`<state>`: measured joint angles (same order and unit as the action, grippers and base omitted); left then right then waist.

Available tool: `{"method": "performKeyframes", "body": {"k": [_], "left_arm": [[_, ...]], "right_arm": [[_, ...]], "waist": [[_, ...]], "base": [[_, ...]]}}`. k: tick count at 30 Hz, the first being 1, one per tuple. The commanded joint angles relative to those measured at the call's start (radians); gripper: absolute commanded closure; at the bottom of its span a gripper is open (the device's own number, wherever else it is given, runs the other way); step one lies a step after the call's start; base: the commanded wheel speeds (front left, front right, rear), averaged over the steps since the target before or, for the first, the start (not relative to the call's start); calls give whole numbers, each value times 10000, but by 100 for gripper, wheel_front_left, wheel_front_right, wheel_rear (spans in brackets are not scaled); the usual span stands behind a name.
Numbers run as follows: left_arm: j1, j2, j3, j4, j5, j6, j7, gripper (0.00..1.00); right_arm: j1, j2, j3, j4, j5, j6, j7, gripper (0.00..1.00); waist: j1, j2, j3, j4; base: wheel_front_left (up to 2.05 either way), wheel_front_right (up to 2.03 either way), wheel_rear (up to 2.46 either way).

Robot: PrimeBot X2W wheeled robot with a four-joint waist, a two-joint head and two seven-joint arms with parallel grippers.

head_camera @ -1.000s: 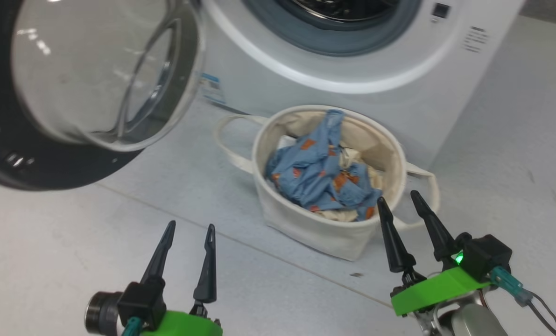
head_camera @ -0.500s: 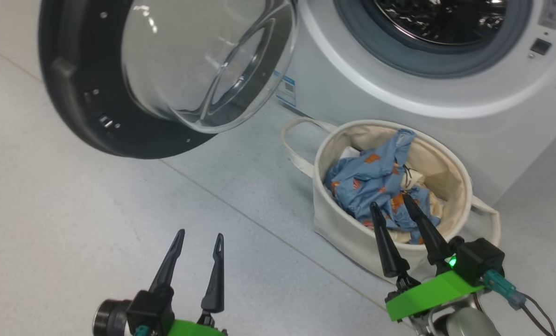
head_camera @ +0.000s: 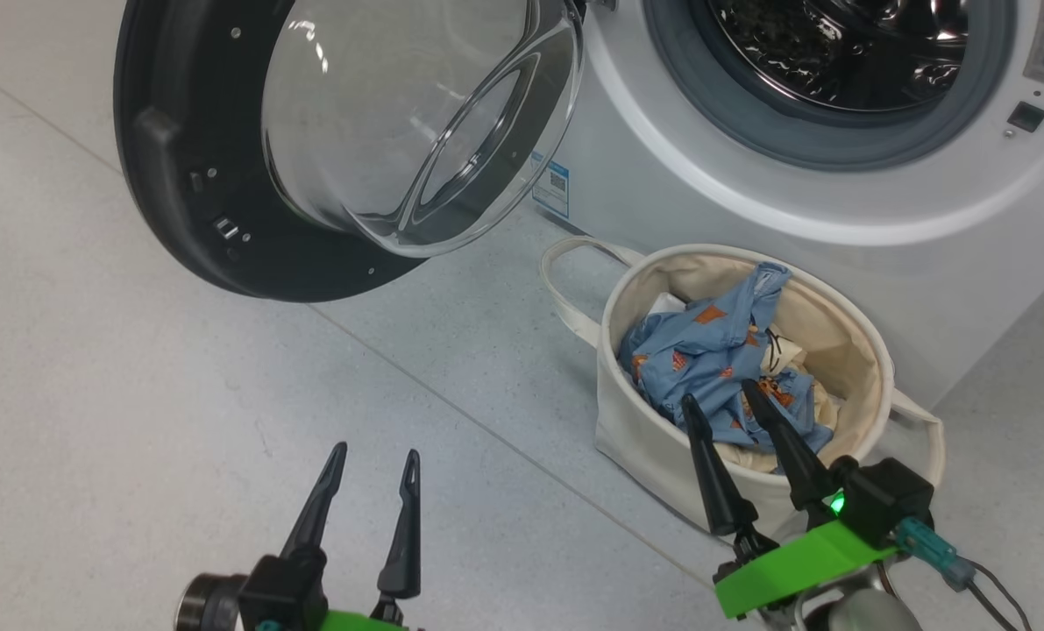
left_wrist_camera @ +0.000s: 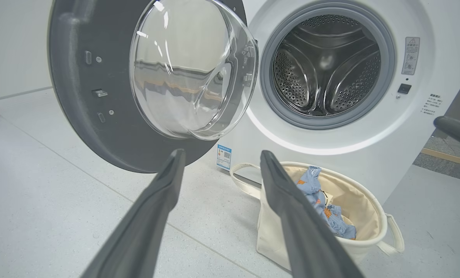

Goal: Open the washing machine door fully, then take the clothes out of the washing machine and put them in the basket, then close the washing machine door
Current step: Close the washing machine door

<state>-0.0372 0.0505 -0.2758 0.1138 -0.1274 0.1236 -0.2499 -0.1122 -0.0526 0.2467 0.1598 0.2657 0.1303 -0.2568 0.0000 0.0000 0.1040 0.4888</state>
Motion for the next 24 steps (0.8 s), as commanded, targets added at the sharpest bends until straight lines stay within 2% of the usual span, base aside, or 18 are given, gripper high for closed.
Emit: {"method": "performKeyframes", "body": {"k": [1, 24], "left_arm": [[-134, -3, 340, -309, -22, 53, -118, 0], [-126, -3, 606, -454, -230, 157, -118, 0]], "right_arm": [[-29, 24, 296, -340, 71, 4, -49, 0], [-53, 24, 366, -227, 45, 4, -49, 0]], "waist": [[0, 0, 6, -4], [0, 0, 120, 89]], "base": [[0, 0, 0], [0, 0, 0]]}}
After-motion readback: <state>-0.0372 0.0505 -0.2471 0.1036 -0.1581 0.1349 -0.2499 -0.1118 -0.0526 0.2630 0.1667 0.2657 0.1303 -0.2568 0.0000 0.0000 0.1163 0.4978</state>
